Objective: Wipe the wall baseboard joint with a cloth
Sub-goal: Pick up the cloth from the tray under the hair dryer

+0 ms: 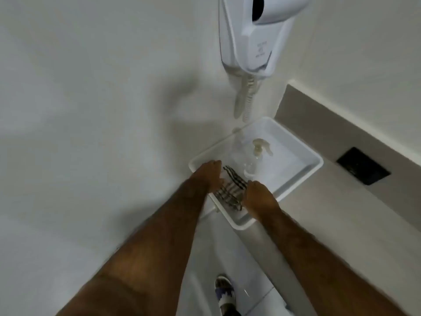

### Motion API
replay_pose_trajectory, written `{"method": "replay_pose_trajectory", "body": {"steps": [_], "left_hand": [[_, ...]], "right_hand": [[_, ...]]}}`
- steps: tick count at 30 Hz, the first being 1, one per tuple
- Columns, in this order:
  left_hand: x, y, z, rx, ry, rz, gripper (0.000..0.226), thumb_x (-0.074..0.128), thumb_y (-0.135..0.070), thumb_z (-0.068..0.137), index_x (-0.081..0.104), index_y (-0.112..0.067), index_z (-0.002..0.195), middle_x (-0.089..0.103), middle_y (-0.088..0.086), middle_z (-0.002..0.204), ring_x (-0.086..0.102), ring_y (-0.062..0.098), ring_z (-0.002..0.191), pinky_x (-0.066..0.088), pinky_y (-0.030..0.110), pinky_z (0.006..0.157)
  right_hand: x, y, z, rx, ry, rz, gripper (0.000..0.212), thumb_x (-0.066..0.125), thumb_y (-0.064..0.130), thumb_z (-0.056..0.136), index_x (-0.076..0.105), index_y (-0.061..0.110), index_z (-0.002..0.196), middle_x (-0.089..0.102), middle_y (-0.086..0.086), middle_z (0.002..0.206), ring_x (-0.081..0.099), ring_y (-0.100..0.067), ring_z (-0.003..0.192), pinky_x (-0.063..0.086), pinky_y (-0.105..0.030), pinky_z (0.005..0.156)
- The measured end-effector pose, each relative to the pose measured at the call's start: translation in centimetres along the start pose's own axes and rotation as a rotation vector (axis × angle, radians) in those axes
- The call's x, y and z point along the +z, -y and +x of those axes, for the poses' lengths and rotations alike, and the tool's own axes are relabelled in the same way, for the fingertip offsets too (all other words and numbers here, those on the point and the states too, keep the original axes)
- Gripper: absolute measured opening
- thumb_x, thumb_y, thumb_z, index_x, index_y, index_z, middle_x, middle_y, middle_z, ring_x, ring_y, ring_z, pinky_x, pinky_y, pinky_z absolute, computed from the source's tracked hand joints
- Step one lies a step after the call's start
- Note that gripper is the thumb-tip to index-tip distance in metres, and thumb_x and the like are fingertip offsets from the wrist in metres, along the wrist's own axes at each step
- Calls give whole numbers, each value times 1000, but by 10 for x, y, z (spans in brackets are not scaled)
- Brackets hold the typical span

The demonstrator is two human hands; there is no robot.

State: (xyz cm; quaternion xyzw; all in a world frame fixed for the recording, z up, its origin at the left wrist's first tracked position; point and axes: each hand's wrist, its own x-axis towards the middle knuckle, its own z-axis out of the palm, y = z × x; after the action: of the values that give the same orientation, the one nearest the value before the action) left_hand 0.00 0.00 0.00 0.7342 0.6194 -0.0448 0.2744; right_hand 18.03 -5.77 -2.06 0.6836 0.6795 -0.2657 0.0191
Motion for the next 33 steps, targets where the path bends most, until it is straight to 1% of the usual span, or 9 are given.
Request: {"method": "replay_pose_trajectory", "body": {"steps": [4, 9, 15, 19, 22, 26, 28, 30, 33], "left_hand": [[17, -5, 35, -116, 15, -32, 61, 58, -32, 102, 38, -1, 151, 46, 22, 156, 45, 36, 143, 36, 39, 116], [27, -5, 57, -137, 11, -17, 45, 58, -26, 101, 52, -1, 139, 56, 20, 145, 52, 35, 136, 41, 38, 110], [10, -7, 57, -173, 26, -183, 39, 66, -24, 95, 65, 2, 124, 67, 21, 131, 63, 35, 122, 50, 37, 99], [-13, -5, 30, -147, -56, -372, 33, 68, -19, 90, 70, 2, 115, 71, 20, 120, 65, 34, 113, 46, 29, 84], [-35, 2, -6, -122, -137, -484, 38, 66, -27, 86, 67, -4, 116, 68, 14, 115, 60, 25, 103, 41, 24, 81], [-66, 28, -66, -138, -339, -608, 23, 65, -17, 90, 64, -8, 111, 65, 8, 102, 59, 24, 92, 44, 26, 69], [-82, 45, -107, -166, -436, -673, 29, 65, -15, 90, 64, -4, 117, 70, 14, 110, 65, 30, 100, 55, 37, 81], [-95, 65, -147, -192, -513, -774, 35, 65, -13, 90, 62, -3, 123, 71, 19, 119, 67, 35, 110, 58, 48, 95], [-108, 99, -216, -212, -604, -926, 45, 68, -17, 87, 59, -5, 129, 69, 19, 124, 68, 37, 113, 61, 51, 93]], "right_hand": [[11, -15, 31, 77, -57, -14, 32, 47, 20, 111, 51, 3, 138, 57, -17, 138, 57, -30, 126, 46, -36, 110], [15, -16, 57, 122, 33, 33, 32, 59, 23, 106, 58, 7, 133, 61, -14, 137, 59, -30, 129, 47, -39, 114], [4, -9, 62, 226, 110, 137, 31, 66, 24, 102, 66, 5, 126, 69, -14, 129, 66, -30, 120, 55, -39, 106], [-10, 10, 41, 232, 60, 314, 39, 67, 37, 99, 62, 7, 123, 71, -10, 114, 72, -27, 102, 63, -38, 90], [-24, 35, 16, 149, -33, 430, 42, 67, 38, 98, 56, 7, 124, 69, -10, 111, 71, -27, 98, 64, -35, 77], [-48, 77, -14, -37, -184, 508, 25, 68, 23, 96, 56, 9, 113, 68, -6, 103, 70, -25, 91, 53, -20, 59], [-59, 103, -30, -150, -236, 530, 22, 67, 14, 93, 60, 9, 113, 67, -4, 98, 68, -23, 88, 50, -14, 60], [-70, 133, -44, -254, -273, 557, 23, 69, 10, 92, 66, 9, 114, 67, -1, 95, 65, -20, 87, 46, -6, 59], [-77, 184, -70, -396, -299, 586, 20, 78, 16, 92, 71, 12, 110, 69, 3, 94, 65, -17, 90, 51, -20, 75]]}}
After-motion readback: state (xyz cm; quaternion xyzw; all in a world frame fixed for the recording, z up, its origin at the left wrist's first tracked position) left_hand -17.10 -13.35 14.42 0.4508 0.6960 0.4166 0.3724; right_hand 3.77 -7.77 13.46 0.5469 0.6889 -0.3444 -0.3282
